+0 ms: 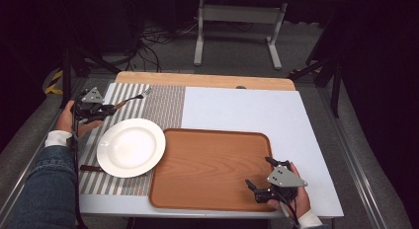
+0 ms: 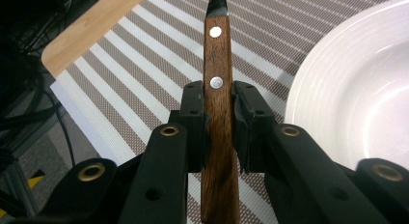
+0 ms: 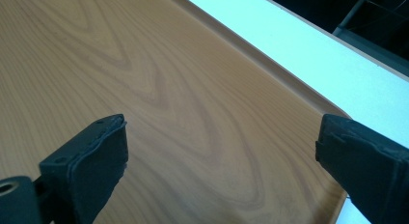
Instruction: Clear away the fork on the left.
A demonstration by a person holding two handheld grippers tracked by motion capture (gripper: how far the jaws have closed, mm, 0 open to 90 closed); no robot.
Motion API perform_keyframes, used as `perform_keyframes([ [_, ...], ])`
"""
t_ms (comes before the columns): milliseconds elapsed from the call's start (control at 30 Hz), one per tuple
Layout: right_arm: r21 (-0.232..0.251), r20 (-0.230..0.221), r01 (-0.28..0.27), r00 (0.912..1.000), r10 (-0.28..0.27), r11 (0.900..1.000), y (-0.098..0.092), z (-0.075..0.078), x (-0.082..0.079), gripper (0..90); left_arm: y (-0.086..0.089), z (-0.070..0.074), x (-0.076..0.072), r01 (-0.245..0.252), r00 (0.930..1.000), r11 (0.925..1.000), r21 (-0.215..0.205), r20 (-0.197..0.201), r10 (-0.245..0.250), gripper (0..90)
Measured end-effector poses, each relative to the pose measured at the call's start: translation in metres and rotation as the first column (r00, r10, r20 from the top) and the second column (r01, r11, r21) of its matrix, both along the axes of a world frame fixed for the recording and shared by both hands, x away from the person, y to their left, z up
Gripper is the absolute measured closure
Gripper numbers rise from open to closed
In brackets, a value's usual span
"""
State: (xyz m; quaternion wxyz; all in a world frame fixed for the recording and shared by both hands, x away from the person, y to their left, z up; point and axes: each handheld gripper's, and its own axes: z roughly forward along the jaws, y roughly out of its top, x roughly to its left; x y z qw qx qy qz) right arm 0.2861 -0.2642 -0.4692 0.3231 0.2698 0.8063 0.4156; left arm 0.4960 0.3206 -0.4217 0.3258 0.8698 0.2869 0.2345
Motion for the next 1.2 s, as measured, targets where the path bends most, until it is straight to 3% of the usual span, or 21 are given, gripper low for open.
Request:
perform_keyframes([
  [333,0.026,0.014,0.011,0.9998,-0.011,1.0,-0.004,0.002,0.0,5.3,-0.01,0.018,-0.015,0.011,0.9978,0.9992,-0.039,0.066,-0.008,76.1],
  [500,0.048,0.027,0.021,0.9994,-0.022,0.999,-0.008,0.003,0.0,5.3,-0.02,0.026,-0.024,0.022,0.9953,0.9994,-0.028,0.095,-0.019,76.1],
  [800,0.059,0.037,0.018,0.9991,-0.02,0.998,-0.011,0.005,-0.001,5.3,-0.035,0.037,-0.043,0.053,0.9896,0.9975,-0.046,0.136,-0.047,76.1],
  [967,0.066,0.041,0.019,0.9989,-0.022,0.998,-0.011,0.006,-0.001,5.3,-0.044,0.042,-0.055,0.076,0.9841,0.9958,-0.051,0.164,-0.067,76.1],
  [1200,0.071,0.044,0.02,0.9988,-0.024,0.997,-0.012,0.007,-0.001,5.3,-0.067,0.05,-0.079,0.141,0.9707,0.9886,-0.055,0.204,-0.127,76.1],
])
